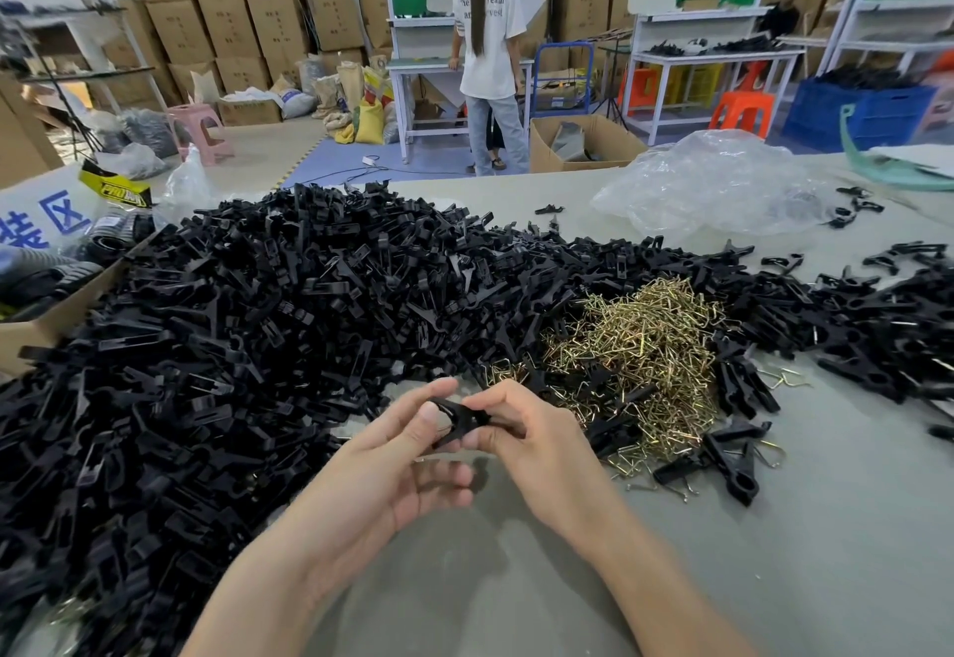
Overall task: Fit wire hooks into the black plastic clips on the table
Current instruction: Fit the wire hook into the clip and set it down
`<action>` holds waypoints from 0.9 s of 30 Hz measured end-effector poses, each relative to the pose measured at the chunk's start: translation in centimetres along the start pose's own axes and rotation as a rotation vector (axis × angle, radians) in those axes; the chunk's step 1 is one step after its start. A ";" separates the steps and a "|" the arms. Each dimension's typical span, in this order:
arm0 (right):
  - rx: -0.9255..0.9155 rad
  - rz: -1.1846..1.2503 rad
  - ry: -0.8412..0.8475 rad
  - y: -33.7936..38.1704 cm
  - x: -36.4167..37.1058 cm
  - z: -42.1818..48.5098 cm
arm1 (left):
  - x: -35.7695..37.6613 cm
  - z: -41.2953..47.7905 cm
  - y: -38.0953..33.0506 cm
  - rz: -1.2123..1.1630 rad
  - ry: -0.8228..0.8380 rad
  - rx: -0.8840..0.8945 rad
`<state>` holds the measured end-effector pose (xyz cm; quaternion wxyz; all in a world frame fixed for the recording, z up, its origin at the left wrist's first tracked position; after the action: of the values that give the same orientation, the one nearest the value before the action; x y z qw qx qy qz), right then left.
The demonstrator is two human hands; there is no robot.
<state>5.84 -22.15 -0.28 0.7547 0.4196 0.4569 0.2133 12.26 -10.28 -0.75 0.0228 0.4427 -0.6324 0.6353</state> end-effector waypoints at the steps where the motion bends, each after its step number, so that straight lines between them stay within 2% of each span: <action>1: -0.003 0.008 0.014 0.1 0.0 0.0 | -0.2 0.0 0.1 0.026 0.023 -0.022; 5: 0.009 0.075 0.060 0.2 0.2 -0.2 | -0.7 -0.2 0.5 0.050 0.117 -0.120; 10: 0.048 0.065 0.064 -0.4 0.0 -0.1 | -0.5 0.2 1.2 -0.052 0.196 -0.217; 13: 0.055 0.054 0.054 -0.5 -0.2 -0.1 | -0.3 0.4 1.5 -0.154 0.204 -0.245; 18: 0.032 0.071 0.034 -0.1 -0.4 -0.1 | 0.5 0.4 2.0 -0.453 0.225 -0.353; 27: 0.030 0.176 -0.012 0.1 -0.7 0.1 | 0.9 0.9 2.0 -0.523 0.172 -0.296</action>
<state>5.58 -22.60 0.21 0.7293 0.4709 0.4168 0.2694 11.03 -11.86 -1.94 0.3030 0.5268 -0.5783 0.5442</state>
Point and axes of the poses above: each hand's wrist, its own z-axis towards the middle knuckle, its own x-axis out of the palm, y = z × x, the point moved 9 cm from there along z, towards the middle knuckle, and after that the axes turned 13 degrees about -z, right-handed, at the moved point
